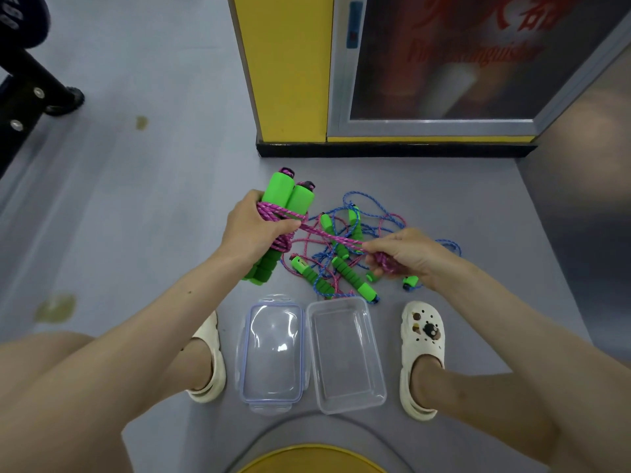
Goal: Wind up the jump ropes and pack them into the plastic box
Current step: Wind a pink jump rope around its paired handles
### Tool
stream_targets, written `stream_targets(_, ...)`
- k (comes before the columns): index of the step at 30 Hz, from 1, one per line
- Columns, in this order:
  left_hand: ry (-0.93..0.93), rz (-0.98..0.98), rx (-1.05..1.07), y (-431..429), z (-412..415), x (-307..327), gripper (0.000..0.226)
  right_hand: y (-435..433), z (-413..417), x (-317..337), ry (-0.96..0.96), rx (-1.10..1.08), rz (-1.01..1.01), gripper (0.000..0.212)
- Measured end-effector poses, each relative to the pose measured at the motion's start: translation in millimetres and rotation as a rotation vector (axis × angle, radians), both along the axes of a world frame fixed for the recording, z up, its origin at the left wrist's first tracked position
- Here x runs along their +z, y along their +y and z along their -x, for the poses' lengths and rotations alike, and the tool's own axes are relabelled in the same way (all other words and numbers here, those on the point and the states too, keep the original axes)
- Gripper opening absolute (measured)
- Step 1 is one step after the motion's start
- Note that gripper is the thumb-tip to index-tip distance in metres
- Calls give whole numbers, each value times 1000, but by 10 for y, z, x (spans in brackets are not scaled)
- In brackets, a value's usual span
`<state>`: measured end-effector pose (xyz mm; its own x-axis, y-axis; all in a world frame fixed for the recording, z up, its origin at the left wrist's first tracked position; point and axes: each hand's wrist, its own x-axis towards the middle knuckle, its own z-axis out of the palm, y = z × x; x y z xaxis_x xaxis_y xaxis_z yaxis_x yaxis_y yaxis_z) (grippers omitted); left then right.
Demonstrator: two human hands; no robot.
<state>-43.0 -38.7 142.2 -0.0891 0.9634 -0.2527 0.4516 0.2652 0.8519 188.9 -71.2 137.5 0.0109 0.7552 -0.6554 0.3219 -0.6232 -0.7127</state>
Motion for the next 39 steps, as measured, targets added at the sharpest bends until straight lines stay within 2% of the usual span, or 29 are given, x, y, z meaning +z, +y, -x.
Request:
stream_targets(6, 103, -51, -15, -97, 13, -14, 50, -62, -36, 37, -83, 124, -106, 10)
stream_targets(9, 105, -60, -12, -124, 23, -16, 49, -60, -48, 83, -85, 203, -64, 10)
stream_targets(11, 125, -73, -21, -127, 23, -16, 48, -48, -61, 73, 18, 133, 0, 16)
stream_targets(14, 132, -67, -26, -124, 26, -32, 47, -61, -76, 74, 274, -56, 71, 25)
stream_targets(17, 179, -83, -27, -99, 47, -45, 49, -105, -109, 118, 373, -48, 80, 20)
stream_targets(20, 172, -60, 20, -64, 89, -43, 50, -100, -154, 162, 359, -1, 79, 7)
stream_targets(26, 191, -50, 33, -69, 96, -57, 51, -52, -217, 93, 250, -3, 35, 9)
stream_targets(30, 173, -42, 51, -72, 73, -58, 51, -70, -203, 69, 90, 179, 32, 16)
stream_targets(32, 181, -57, 51, -87, 57, -62, 51, -88, -186, 97, 70, 266, 74, 23)
stream_targets(36, 216, -95, 21, -116, 41, -71, 48, -99, -154, 109, 307, 102, 139, 32)
stream_targets(39, 229, -89, -8, -135, 18, -93, 48, -83, -151, 78, 389, -40, 92, 38)
